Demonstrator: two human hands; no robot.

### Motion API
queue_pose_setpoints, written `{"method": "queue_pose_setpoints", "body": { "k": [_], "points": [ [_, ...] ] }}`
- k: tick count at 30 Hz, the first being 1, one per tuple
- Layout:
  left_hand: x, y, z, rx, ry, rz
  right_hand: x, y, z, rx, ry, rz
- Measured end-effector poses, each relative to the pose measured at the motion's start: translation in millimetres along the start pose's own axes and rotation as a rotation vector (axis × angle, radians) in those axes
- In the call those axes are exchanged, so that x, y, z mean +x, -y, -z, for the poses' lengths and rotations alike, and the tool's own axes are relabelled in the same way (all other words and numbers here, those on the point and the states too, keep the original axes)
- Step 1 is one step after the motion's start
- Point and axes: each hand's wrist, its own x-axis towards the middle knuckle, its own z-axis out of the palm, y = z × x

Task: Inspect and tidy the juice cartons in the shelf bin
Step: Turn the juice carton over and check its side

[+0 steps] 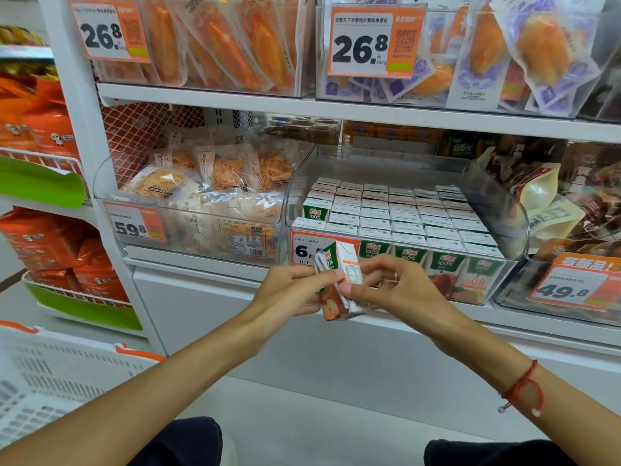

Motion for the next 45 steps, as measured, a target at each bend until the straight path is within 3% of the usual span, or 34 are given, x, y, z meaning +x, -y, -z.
{"method": "queue_pose_setpoints", "body": {
  "k": [10, 15, 24, 29, 36, 45],
  "points": [
    [-1, -4, 9, -0.024, 0.043, -0.039, -8, -3, 8, 0.092, 0.092, 0.018],
    [-4, -5, 6, 0.069, 0.044, -0.231, -12, -2, 14, 0.164, 0.047, -0.007],
    [-5, -8, 5, 0.376, -0.096, -0.608, -12, 3, 19, 0.361, 0.175, -0.024],
    [-3, -6, 0, 0.469, -0.107, -0.743, -14, 6, 16, 0.345, 0.117, 0.029],
    [2, -2, 4, 0.472, -0.056, -0.6, -13, 2, 15, 0.253, 0.064, 0.051],
    [5, -9, 3, -0.251, 0.022, -0.15, -17, 6, 9, -0.038, 0.091, 0.345]
  ]
}}
